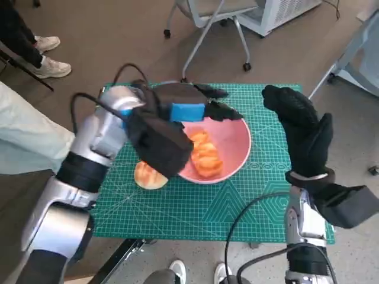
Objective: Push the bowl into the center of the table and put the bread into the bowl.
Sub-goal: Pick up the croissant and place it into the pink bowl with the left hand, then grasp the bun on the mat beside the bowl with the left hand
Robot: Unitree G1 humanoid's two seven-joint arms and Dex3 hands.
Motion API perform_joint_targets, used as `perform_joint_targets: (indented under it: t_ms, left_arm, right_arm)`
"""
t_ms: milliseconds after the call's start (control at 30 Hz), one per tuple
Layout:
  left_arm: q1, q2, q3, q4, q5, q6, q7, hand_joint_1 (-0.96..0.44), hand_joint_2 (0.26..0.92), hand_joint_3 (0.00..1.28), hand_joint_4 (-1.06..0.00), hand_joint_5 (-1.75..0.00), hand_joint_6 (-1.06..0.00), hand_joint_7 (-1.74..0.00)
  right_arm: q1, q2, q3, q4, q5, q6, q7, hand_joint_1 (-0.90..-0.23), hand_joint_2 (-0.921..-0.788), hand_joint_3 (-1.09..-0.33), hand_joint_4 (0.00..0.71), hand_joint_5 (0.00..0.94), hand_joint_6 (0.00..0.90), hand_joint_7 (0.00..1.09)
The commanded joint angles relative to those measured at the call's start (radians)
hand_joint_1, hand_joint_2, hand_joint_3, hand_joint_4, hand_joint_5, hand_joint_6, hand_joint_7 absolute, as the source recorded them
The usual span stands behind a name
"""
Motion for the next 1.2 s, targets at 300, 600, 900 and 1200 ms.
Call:
perform_joint_targets:
  t_ms: [300,600,900,1200]
  left_arm:
    - [0.180,0.171,0.194,-0.379,-0.197,0.185,-0.099,-0.17,0.728,0.00,0.00,0.00,-0.27,-0.01]
    - [0.323,0.264,0.283,-0.507,-0.273,0.235,-0.115,-0.13,0.714,0.00,0.00,0.00,-0.27,-0.01]
    - [0.470,0.297,0.351,-0.538,-0.295,0.195,-0.060,-0.13,0.709,0.00,-0.05,-0.02,-0.29,-0.02]
    - [0.629,0.233,0.408,-0.533,-0.248,0.139,0.143,-0.29,0.716,0.00,-0.14,-0.03,-0.32,-0.04]
  right_arm:
    - [0.008,0.002,0.006,0.016,-0.006,0.006,0.008,-0.718,-0.921,-0.833,0.197,0.001,0.044,0.53]
    - [0.006,-0.004,0.006,0.021,-0.006,-0.001,0.013,-0.719,-0.921,-0.839,0.198,0.001,0.045,0.53]
    - [0.002,-0.004,0.005,0.039,-0.005,-0.010,0.020,-0.719,-0.921,-0.845,0.198,0.001,0.045,0.53]
    - [-0.001,-0.008,0.005,0.042,0.002,-0.004,0.026,-0.718,-0.921,-0.846,0.198,0.001,0.044,0.53]
